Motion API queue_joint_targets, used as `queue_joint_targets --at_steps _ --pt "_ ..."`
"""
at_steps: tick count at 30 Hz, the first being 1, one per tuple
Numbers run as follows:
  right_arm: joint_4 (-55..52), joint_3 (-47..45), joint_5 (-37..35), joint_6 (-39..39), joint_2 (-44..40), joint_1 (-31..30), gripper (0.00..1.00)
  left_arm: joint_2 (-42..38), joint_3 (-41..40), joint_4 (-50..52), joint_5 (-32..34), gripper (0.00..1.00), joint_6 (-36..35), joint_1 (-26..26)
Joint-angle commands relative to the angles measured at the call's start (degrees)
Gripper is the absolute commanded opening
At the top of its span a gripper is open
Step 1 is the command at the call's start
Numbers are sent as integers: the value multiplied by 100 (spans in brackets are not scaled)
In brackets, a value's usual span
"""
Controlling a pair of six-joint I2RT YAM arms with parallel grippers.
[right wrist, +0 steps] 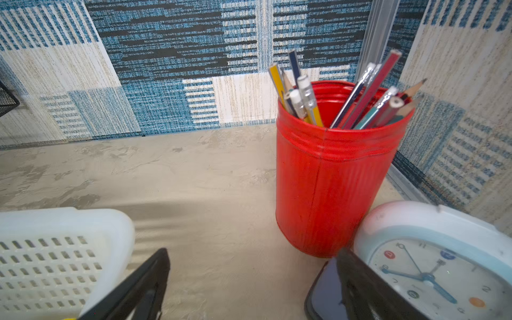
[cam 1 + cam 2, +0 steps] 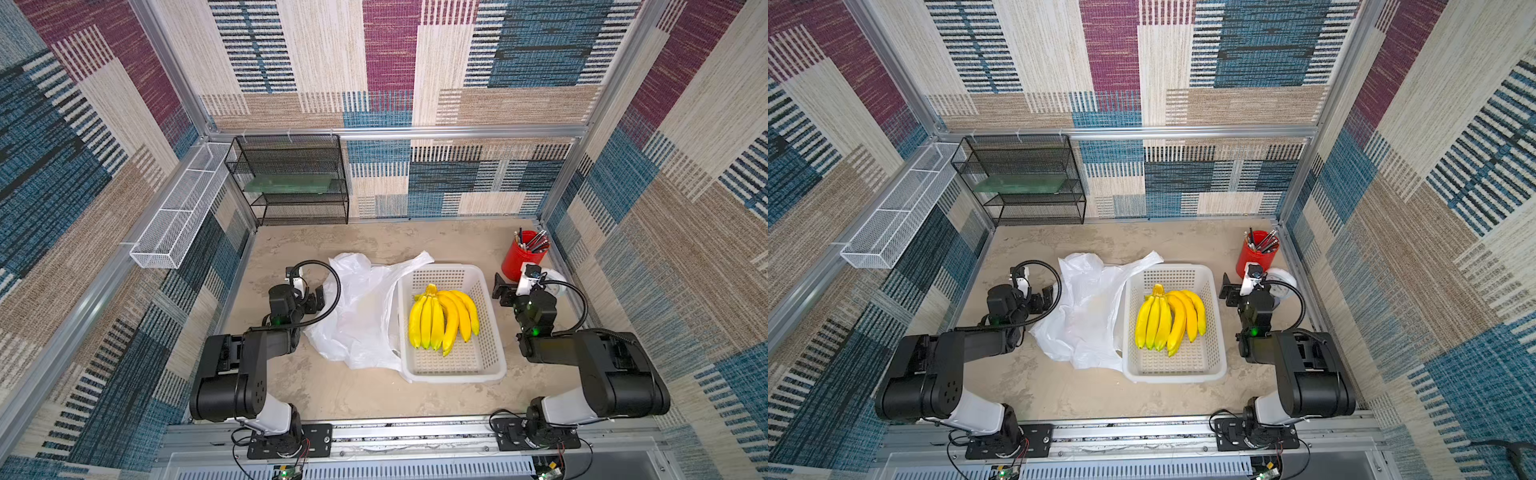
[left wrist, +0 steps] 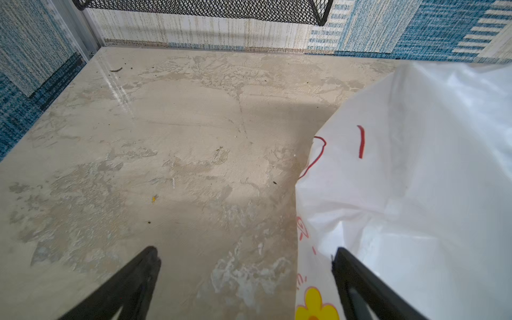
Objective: Place the banana into a plastic bag & tie a knot
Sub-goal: Pick up the plastic bag at the center of the board.
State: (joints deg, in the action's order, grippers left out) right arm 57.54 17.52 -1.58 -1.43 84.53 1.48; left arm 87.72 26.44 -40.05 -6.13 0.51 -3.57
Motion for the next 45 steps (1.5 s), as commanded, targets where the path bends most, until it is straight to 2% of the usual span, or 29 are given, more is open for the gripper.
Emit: queue_joint_targets --at_steps 1,32,36,40,45 --pt "16 28 -25 29 -9 -7 95 -17 11 -90 -2 100 -51 6" --pt "80 1 -45 40 -73 -5 95 -78 -49 -208 67 100 -31 3" --pt "-1439 618 -548 -130 -761 -57 95 -1120 289 1314 1070 100 375 7" --pt "-1460 809 -861 -257 -1572 -93 95 -2135 318 1702 1897 100 669 32" --pt "-2245 1979 -1315 -305 -2270 -277 95 -2877 1174 2654 2224 100 654 42"
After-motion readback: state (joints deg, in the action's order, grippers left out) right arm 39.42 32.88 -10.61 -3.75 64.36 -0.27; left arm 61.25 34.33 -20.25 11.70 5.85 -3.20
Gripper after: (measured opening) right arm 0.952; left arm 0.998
